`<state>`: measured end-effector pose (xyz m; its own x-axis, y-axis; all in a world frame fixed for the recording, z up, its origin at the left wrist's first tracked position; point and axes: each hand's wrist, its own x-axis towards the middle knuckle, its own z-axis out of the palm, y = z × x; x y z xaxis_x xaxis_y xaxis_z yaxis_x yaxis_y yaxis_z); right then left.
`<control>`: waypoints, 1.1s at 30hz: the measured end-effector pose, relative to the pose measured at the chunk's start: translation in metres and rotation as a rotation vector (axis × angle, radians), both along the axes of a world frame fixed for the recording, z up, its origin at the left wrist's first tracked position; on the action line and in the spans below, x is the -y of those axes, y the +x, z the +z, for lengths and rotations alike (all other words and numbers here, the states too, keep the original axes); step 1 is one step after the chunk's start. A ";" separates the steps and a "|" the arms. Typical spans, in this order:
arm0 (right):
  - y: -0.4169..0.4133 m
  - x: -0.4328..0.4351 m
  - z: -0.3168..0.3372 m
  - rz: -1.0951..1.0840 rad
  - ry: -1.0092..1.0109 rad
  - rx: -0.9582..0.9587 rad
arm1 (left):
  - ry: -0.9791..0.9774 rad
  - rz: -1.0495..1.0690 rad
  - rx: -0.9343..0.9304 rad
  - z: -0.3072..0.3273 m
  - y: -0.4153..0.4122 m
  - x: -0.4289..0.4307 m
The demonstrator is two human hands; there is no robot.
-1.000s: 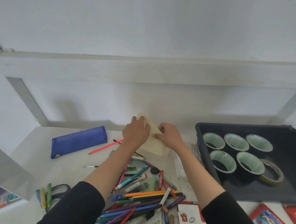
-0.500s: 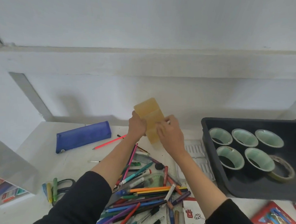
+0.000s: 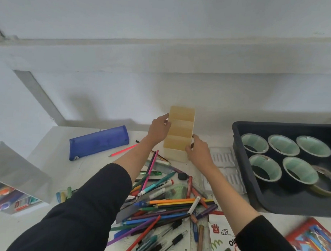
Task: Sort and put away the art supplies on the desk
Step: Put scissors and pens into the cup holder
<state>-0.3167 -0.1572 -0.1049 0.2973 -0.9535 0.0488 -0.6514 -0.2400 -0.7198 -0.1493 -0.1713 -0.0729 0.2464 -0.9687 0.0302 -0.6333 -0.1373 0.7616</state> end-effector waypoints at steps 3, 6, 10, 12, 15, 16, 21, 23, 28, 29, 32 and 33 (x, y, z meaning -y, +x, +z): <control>0.002 -0.005 -0.008 -0.065 0.039 0.066 | 0.022 -0.035 0.028 -0.006 0.006 0.000; 0.005 -0.009 -0.012 -0.071 0.058 0.076 | 0.006 -0.052 0.053 -0.009 0.008 -0.006; 0.007 -0.017 -0.013 -0.068 0.102 0.096 | -0.009 -0.043 0.050 -0.012 0.010 -0.018; 0.008 -0.023 -0.014 -0.071 0.102 0.080 | -0.012 -0.039 0.050 -0.013 0.010 -0.024; 0.009 -0.029 -0.014 -0.061 0.096 0.071 | -0.028 -0.018 0.062 -0.014 0.011 -0.031; 0.009 -0.031 -0.014 -0.059 0.097 0.072 | -0.028 -0.011 0.049 -0.014 0.011 -0.034; 0.008 -0.036 -0.015 -0.044 0.092 0.054 | 0.002 -0.038 -0.016 -0.008 0.008 -0.047; 0.005 -0.040 -0.013 -0.038 0.075 0.051 | 0.055 -0.088 -0.037 -0.006 0.010 -0.055; -0.004 -0.070 -0.008 -0.132 -0.108 0.142 | 0.121 -0.104 0.006 -0.015 0.031 -0.091; -0.006 -0.077 -0.008 -0.140 -0.139 0.169 | 0.095 -0.091 0.015 -0.017 0.036 -0.104; -0.009 -0.095 -0.011 -0.099 -0.118 0.194 | 0.051 -0.059 0.044 -0.021 0.059 -0.146; -0.009 -0.101 -0.012 -0.062 -0.106 0.179 | 0.052 -0.053 0.049 -0.022 0.068 -0.161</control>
